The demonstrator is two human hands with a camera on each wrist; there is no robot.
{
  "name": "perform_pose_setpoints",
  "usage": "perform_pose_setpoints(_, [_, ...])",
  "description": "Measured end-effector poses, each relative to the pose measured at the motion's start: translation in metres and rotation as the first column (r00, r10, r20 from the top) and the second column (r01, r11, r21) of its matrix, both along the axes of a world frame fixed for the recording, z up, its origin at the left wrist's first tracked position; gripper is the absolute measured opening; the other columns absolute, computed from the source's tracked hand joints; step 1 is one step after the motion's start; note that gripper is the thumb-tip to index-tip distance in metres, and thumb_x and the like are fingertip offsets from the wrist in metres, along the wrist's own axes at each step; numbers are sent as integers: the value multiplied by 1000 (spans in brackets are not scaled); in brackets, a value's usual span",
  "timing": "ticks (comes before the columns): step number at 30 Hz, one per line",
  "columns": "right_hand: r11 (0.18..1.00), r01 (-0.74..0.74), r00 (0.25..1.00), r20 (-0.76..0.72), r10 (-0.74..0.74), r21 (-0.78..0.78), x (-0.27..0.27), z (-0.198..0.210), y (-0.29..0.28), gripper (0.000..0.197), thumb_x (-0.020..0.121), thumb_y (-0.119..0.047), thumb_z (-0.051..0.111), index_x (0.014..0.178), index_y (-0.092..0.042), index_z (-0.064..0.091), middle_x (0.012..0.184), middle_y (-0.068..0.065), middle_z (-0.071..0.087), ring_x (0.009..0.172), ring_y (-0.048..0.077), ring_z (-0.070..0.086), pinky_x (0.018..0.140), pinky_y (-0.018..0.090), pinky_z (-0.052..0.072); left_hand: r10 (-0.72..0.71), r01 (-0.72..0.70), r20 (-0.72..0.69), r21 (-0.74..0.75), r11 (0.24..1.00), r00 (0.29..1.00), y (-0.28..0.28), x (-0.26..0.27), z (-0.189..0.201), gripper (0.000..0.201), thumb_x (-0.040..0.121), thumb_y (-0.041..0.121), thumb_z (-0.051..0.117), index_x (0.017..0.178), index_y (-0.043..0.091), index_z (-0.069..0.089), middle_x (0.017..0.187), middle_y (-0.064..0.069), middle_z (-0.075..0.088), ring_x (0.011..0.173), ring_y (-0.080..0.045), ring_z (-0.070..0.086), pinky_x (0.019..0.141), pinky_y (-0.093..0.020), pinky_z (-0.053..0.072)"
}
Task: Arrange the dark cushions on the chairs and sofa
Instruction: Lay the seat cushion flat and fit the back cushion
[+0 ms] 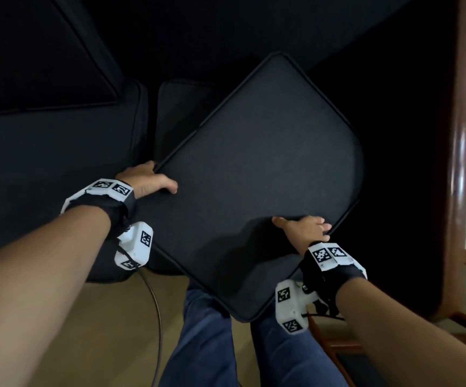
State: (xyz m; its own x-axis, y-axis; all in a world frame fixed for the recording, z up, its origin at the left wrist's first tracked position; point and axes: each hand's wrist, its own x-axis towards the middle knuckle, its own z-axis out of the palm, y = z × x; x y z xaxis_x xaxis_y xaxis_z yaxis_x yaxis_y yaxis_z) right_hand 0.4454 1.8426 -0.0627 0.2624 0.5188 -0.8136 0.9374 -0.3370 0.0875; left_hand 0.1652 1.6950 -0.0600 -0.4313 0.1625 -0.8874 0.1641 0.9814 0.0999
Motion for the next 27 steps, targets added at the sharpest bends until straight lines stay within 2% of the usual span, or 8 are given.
perform_pose_setpoints(6, [1000,7,999,-50,-7,1,19,-3,0,112,73,-50,75,151,1,12,160,18,8,145,42,12,113,52,31,161,-161,99,-10,987,982,-26,14,-17,73,32,49,70,99,18,69,107,-4,67,100,-29,62,90,-40,52])
perform_pose_setpoints(9, [1000,-11,998,-62,10,-14,18,-4,4,107,71,-50,75,150,0,23,156,21,19,144,40,19,115,51,28,274,-292,189,73,954,943,-29,12,-29,53,24,33,67,71,8,65,83,-15,65,71,-28,60,67,-32,47])
perform_pose_setpoints(11, [998,-48,995,-85,44,-47,18,-5,10,92,79,-44,72,146,4,30,153,24,26,142,39,23,117,47,22,333,-356,200,88,930,921,-25,14,-21,43,26,25,66,65,7,64,75,-16,62,69,-28,57,67,-34,44])
perform_pose_setpoints(16, [987,-159,986,-65,157,-30,24,2,11,76,76,-45,67,138,-5,49,142,20,42,131,38,37,110,44,35,417,-452,235,120,884,878,-32,18,3,66,45,17,71,109,9,58,104,-18,62,96,-36,61,94,-50,52])
perform_pose_setpoints(20, [996,-26,991,-129,37,85,32,37,16,53,80,-31,68,120,3,60,117,15,62,99,33,61,85,30,46,451,-523,406,81,849,795,-40,21,41,72,46,9,86,116,7,68,110,-21,72,97,-37,70,87,-50,57])
perform_pose_setpoints(22, [975,-50,971,-216,98,217,32,59,21,41,85,-24,66,118,0,63,118,17,65,108,33,61,89,29,43,443,-537,459,90,839,770,-42,25,60,81,28,14,94,106,7,74,101,-20,75,91,-38,73,78,-45,58])
perform_pose_setpoints(24, [936,-126,891,-377,252,329,20,90,23,38,85,-19,68,120,-4,64,121,15,66,117,29,58,99,30,41,419,-533,439,174,828,795,-42,33,80,92,15,27,97,102,9,75,97,-16,76,89,-34,74,79,-42,58])
perform_pose_setpoints(27, [769,-351,599,-503,623,534,-11,135,28,54,77,-24,75,125,-5,59,128,16,60,125,32,51,108,34,35,342,-432,305,309,847,889,-40,43,105,99,11,48,94,103,18,75,99,-5,77,98,-25,71,91,-38,55])
